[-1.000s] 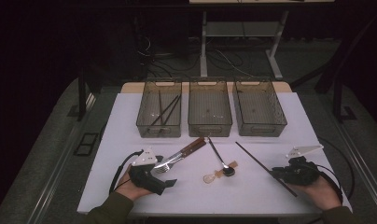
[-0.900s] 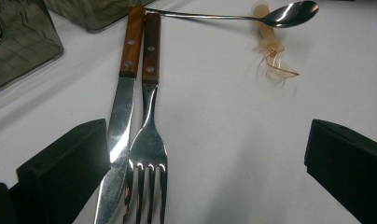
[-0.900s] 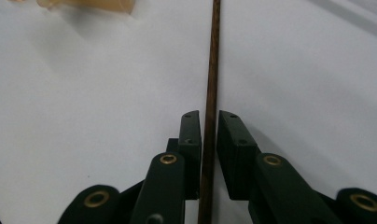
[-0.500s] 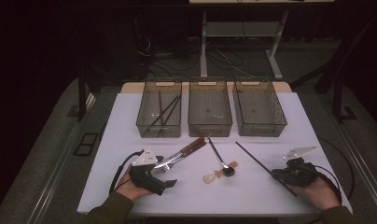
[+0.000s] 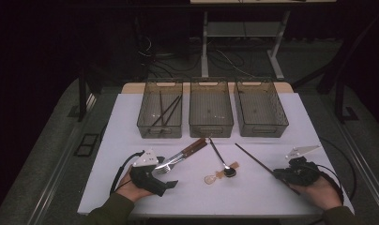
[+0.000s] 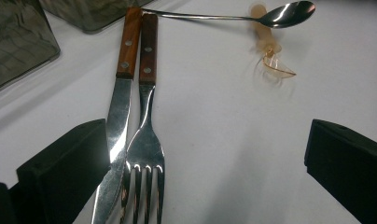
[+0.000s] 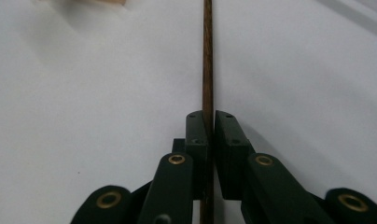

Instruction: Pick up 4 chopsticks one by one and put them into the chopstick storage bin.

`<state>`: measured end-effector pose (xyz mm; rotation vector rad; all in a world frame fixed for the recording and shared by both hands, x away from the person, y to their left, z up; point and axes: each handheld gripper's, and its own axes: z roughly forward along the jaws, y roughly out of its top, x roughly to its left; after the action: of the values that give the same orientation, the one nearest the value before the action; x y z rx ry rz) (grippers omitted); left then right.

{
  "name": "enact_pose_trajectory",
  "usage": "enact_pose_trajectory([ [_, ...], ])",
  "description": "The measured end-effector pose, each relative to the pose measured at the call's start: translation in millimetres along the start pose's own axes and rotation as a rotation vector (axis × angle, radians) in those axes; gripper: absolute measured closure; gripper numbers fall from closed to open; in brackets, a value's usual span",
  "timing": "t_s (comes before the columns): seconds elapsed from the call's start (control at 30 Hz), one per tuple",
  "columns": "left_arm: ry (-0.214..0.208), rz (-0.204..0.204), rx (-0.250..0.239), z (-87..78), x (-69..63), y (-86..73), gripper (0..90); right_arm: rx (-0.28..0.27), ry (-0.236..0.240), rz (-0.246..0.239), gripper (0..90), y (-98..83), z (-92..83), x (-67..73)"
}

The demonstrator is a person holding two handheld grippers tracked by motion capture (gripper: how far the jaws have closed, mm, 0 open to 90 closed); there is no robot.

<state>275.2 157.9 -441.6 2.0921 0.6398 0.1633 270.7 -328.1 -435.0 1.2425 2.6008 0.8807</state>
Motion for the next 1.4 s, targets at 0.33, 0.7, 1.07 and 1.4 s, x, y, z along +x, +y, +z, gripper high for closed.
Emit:
enact_pose_trajectory([
  [0.33,-0.001,0.0,-0.001,0.2,-0.1,0.1,0.0,-0.058,0.008,-0.008,84.3,3.9,-11.3,-0.4],
  [0.7,-0.003,-0.001,-0.004,0.0,0.0,0.0,0.0,-0.099,0.031,-0.036,84.3,8.7,-19.9,-0.7],
  [1.07,-0.002,-0.002,-0.002,0.4,0.0,-0.1,0.0,-0.146,0.068,-0.044,84.3,19.6,-23.9,2.9],
  [1.4,-0.006,-0.005,-0.003,0.9,0.4,-0.3,0.0,-0.183,0.098,-0.057,84.2,32.6,-24.4,8.5],
])
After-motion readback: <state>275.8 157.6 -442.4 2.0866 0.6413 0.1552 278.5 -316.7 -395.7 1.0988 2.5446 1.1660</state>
